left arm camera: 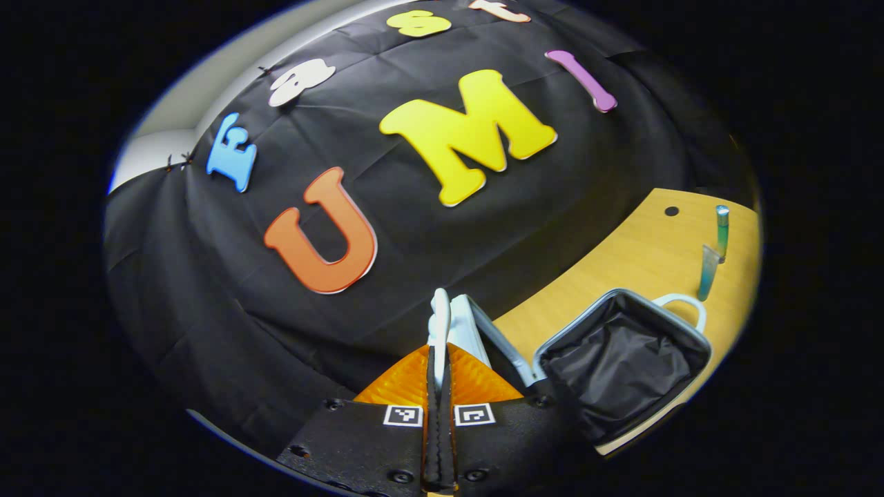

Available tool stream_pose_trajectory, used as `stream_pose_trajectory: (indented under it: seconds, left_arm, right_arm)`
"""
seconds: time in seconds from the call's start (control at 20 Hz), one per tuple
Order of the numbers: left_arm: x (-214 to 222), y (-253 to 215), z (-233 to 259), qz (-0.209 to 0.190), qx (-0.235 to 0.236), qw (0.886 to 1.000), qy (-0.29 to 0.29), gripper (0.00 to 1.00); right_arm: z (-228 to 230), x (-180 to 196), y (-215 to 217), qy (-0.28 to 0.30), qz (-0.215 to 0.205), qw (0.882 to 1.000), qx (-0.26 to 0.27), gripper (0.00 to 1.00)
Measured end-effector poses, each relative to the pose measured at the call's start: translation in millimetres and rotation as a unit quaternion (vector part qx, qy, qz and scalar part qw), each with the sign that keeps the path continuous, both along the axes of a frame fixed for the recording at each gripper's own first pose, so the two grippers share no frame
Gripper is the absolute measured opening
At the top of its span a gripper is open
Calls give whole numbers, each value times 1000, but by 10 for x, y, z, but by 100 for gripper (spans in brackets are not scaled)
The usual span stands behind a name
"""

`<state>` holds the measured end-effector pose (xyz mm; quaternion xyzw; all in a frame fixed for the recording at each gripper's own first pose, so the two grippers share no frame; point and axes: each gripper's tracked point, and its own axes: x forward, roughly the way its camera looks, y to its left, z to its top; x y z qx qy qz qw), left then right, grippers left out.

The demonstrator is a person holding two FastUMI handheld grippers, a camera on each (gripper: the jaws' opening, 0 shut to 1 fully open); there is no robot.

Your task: First open the suitcase, pack the skin care products into it, and then close the suitcase.

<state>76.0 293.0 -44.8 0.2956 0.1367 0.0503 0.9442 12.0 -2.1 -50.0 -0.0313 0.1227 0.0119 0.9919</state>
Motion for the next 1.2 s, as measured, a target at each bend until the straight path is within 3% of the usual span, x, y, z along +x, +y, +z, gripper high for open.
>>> stream_pose_trajectory:
  seconds: [0.25,0.4,0.55,0.85,1.1,1.2]
  left_arm:
    - [-9,836,-363,36,-100,994,-22,3]
    - [29,1126,-665,33,-126,991,-23,2]
    - [2,1506,-1099,52,-191,980,-7,3]
    - [-77,1889,-1952,80,-277,957,39,6]
    - [-224,2025,-2583,117,-279,947,104,22]
    - [-188,2041,-2543,110,-281,950,83,29]
  right_arm:
    - [66,13,343,2,22,999,-24,79]
    - [54,-23,457,11,26,999,-41,79]
    - [-50,-83,640,36,38,997,-65,79]
    - [-37,-127,1066,41,68,994,-76,79]
    - [-79,-114,1142,50,67,994,-73,79]
    - [-68,-129,1140,48,62,995,-67,78]
